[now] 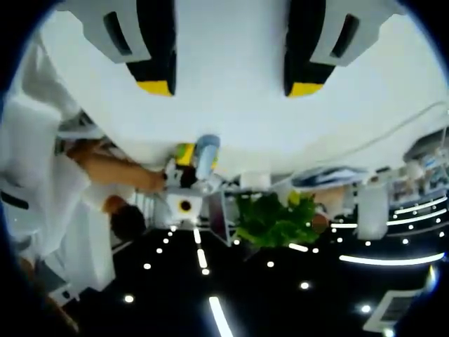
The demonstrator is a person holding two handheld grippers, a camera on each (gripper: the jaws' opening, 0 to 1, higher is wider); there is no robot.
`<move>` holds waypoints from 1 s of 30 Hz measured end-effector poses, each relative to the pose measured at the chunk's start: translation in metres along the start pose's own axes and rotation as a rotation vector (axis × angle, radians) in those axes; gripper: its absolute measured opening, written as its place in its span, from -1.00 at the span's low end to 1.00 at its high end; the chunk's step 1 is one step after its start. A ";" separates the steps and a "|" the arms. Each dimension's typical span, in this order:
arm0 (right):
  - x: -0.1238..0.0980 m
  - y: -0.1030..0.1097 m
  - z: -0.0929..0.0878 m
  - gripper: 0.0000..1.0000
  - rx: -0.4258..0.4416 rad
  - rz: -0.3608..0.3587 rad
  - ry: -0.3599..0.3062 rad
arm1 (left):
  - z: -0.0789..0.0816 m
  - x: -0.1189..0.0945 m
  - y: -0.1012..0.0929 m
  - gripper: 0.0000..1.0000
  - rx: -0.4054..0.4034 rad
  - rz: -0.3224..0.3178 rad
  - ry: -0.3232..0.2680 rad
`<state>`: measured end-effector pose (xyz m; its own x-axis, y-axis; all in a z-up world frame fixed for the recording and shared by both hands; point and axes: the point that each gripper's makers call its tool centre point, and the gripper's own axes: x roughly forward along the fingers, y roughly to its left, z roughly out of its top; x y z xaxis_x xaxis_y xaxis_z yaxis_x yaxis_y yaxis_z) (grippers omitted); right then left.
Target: Pick up the paper insert the paper into the punch align the paper edges press the punch to punch holes
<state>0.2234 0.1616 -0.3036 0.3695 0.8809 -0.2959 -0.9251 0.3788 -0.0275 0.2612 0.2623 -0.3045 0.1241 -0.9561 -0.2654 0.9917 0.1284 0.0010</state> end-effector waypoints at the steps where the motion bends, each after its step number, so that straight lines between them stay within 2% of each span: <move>1: -0.001 0.001 0.000 -0.54 0.002 0.003 -0.001 | 0.000 0.000 0.000 0.25 0.000 0.000 0.000; 30: -0.005 0.021 -0.001 -0.54 -0.022 0.073 -0.015 | 0.000 -0.001 0.000 0.25 0.000 0.002 -0.002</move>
<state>0.2022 0.1651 -0.3033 0.3017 0.9101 -0.2840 -0.9513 0.3070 -0.0268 0.2611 0.2632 -0.3042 0.1265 -0.9564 -0.2634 0.9914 0.1308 0.0013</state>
